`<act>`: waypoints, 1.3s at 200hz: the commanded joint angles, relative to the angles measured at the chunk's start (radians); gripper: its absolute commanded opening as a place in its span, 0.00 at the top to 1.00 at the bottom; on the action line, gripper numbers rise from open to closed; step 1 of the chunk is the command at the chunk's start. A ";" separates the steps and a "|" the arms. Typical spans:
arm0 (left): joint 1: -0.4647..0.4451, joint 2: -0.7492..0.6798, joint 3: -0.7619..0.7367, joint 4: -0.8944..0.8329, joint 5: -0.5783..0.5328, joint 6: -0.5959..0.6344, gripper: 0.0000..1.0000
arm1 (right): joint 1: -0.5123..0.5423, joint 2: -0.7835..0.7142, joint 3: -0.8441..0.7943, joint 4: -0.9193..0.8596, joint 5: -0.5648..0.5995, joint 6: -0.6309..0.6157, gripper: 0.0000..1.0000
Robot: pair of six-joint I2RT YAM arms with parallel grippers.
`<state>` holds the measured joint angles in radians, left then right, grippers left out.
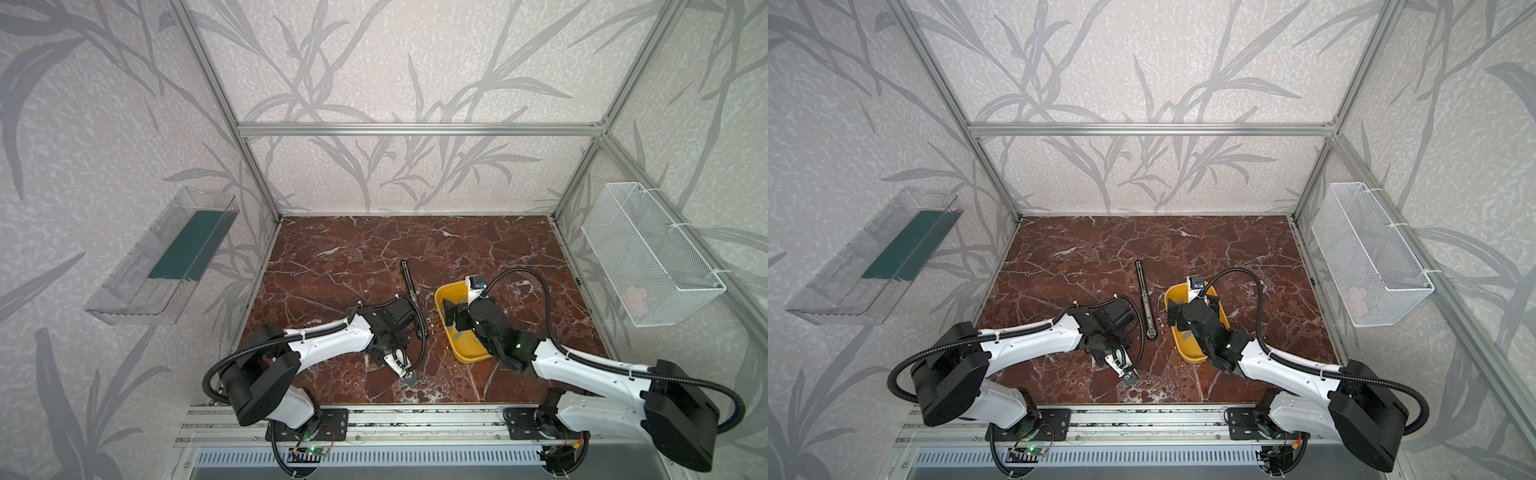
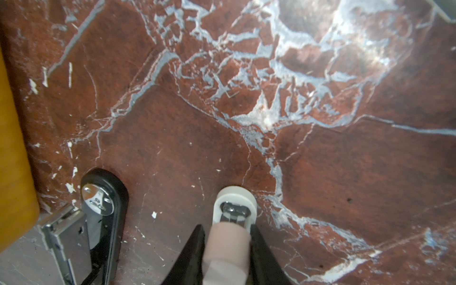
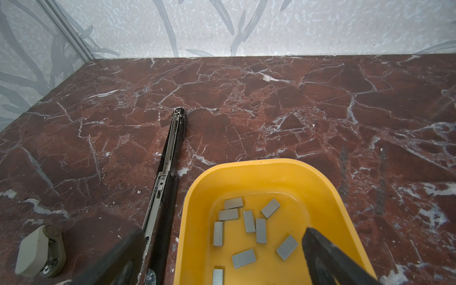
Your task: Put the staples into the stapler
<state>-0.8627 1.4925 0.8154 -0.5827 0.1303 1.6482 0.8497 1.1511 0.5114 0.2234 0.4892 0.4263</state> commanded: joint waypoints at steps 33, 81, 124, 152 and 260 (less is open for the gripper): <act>0.007 0.011 0.031 -0.038 0.007 0.009 0.97 | -0.003 -0.011 0.022 -0.002 0.024 0.009 0.01; 0.025 -0.132 0.042 0.103 0.111 -0.132 1.00 | -0.002 -0.044 0.004 0.021 0.012 0.001 0.01; 0.062 -0.198 0.148 0.343 0.039 -0.385 1.00 | -0.003 -0.085 -0.061 0.125 0.012 -0.027 0.01; 0.141 -0.184 0.189 0.507 -0.036 -0.584 1.00 | -0.003 -0.082 -0.049 0.104 0.035 -0.008 0.01; 0.182 -0.279 0.018 0.558 0.254 -0.505 1.00 | -0.023 -0.155 -0.150 0.365 -0.341 -0.007 0.21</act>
<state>-0.6785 1.2217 0.8478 -0.0402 0.3164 1.1404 0.8310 0.9939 0.3813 0.4500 0.3038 0.4316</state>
